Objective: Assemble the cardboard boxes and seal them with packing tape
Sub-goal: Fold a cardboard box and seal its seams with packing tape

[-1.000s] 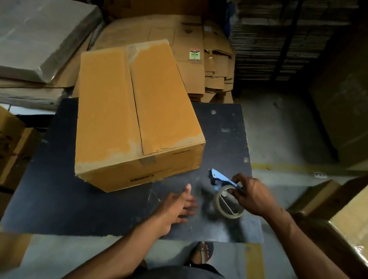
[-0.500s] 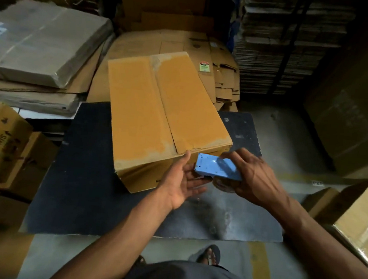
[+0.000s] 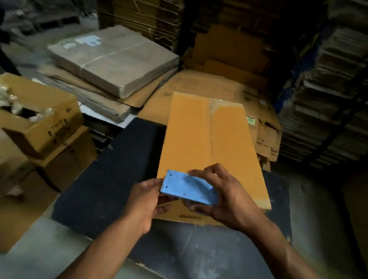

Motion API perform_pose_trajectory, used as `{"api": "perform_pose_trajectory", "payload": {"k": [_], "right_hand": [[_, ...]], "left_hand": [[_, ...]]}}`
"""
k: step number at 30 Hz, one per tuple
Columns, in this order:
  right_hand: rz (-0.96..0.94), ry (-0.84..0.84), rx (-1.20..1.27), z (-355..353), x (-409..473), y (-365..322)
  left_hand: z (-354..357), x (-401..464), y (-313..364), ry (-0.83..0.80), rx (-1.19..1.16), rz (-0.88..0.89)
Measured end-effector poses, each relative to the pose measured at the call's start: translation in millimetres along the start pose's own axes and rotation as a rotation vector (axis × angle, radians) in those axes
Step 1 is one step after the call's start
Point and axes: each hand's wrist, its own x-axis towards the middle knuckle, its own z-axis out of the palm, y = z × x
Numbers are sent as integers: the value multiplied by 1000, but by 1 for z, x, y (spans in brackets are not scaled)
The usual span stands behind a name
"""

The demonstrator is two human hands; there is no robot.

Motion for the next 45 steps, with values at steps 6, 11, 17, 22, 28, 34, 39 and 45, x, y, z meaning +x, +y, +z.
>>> {"api": "perform_pose_trajectory", "payload": {"k": [6, 11, 17, 22, 28, 34, 39, 45], "right_hand": [[-156, -194, -188, 2, 38, -15], [-116, -270, -197, -27, 42, 19], [-73, -371, -261, -15, 41, 43], [-46, -370, -294, -13, 36, 55], [-50, -404, -360, -5, 36, 58], [-21, -409, -388, -1, 34, 60], [-33, -430, -375, 2, 37, 53], [-7, -489, -429, 1, 51, 44]], "left_hand": [[-50, 8, 18, 178, 129, 173], [-88, 29, 6, 272, 0, 81], [-77, 41, -20, 233, -34, -3], [-65, 46, -29, 284, 20, 40], [-61, 56, -40, 299, 120, 79], [-59, 54, -48, 306, 108, 120], [-69, 56, -50, 337, 132, 172], [-76, 75, -59, 285, 118, 78]]}}
